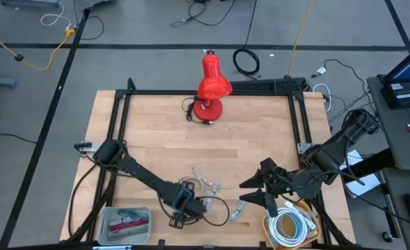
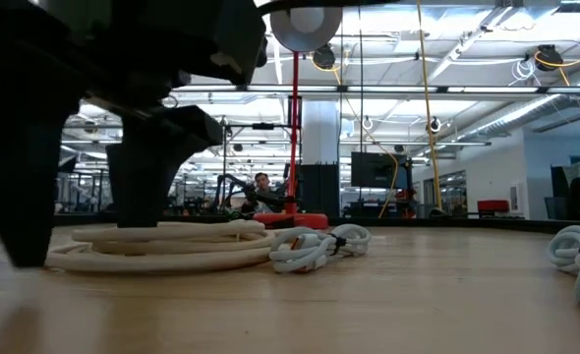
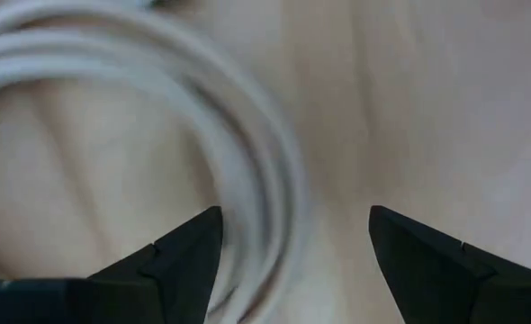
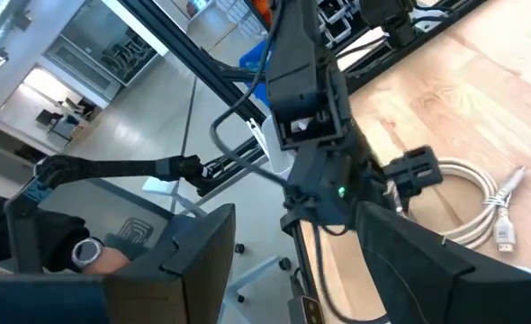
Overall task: Pick & Place USB Port
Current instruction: Put the light brown HDMI cable into the yellow bin
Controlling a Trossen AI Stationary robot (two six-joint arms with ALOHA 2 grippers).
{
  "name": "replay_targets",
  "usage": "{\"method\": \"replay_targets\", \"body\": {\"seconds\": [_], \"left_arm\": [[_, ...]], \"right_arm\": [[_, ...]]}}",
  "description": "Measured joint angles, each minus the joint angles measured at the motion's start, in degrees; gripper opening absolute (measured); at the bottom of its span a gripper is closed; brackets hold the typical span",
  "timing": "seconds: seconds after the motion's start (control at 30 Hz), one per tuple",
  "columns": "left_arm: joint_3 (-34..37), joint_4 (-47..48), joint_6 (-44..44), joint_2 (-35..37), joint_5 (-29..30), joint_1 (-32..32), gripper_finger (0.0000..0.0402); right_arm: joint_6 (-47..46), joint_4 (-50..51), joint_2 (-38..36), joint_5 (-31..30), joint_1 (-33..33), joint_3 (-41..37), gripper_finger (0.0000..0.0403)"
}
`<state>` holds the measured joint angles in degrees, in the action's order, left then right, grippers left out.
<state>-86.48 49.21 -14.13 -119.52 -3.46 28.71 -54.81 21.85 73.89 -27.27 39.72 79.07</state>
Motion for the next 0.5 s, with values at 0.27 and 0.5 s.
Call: {"method": "replay_targets", "body": {"seconds": [0.27,0.5], "left_arm": [[-0.37,-0.09,-7.53,-3.50,3.17,2.95,0.0212],[-0.28,0.48,-15.64,-3.13,3.16,0.96,0.0030]], "right_arm": [[0.00,-0.14,0.00,-0.02,-0.02,0.00,0.0224],[-0.97,-0.10,-0.02,0.00,-0.02,0.00,0.0222]]}}
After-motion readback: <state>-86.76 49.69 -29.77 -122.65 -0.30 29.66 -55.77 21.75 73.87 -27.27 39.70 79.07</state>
